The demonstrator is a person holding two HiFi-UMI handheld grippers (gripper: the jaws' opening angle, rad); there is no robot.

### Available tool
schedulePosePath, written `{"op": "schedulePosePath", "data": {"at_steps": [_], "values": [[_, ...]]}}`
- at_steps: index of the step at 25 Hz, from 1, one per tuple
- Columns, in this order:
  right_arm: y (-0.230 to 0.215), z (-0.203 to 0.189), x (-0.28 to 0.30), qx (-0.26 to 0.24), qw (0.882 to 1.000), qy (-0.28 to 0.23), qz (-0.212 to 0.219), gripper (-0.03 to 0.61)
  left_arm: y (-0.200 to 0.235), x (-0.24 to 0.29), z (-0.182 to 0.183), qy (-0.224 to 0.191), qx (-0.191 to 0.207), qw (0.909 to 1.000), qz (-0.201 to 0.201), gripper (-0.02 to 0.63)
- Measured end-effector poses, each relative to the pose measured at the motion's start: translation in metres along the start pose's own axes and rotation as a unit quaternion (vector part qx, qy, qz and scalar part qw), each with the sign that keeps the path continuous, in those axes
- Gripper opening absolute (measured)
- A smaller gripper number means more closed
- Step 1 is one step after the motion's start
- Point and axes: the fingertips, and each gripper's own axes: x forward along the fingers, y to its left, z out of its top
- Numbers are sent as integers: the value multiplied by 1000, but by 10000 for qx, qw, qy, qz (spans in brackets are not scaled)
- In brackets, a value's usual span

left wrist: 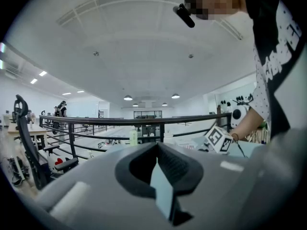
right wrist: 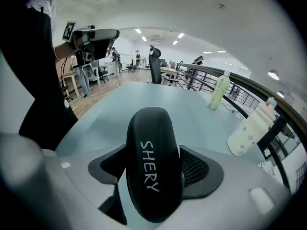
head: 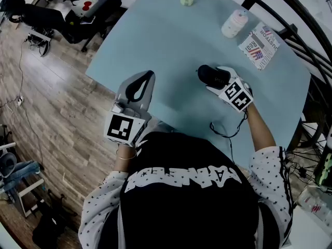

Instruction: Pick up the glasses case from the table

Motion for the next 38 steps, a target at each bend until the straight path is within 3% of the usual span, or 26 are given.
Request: {"op": "schedulePosePath", "data": {"at_steps": [6, 11, 16, 21, 27, 38], "values": [[-1, 6, -19, 795, 9947, -507, -415, 353, -7, 8, 5, -41, 30, 9997, -250, 0], [-3, 9, -41, 1542, 9794, -981, -855, 353, -16, 21, 12, -254, 82, 9982, -533, 0], [-10, 9, -74, 2345, 9502, -1586, -1305, 353, -32, 36, 19, -223, 82, 9962, -836, 0], [-11, 6, -100, 2665, 9289, -1891, -1744, 351, -47, 52, 25, -270, 116, 9926, -1179, 0], [-12, 6, -133, 3161, 8937, -2407, -2085, 353, -65, 67, 34, -432, 214, 9870, -1534, 0], [-13, 9, -213, 3485, 8328, -3251, -2816, 353, -105, 95, 44, -467, 147, 9750, -2168, 0]]}}
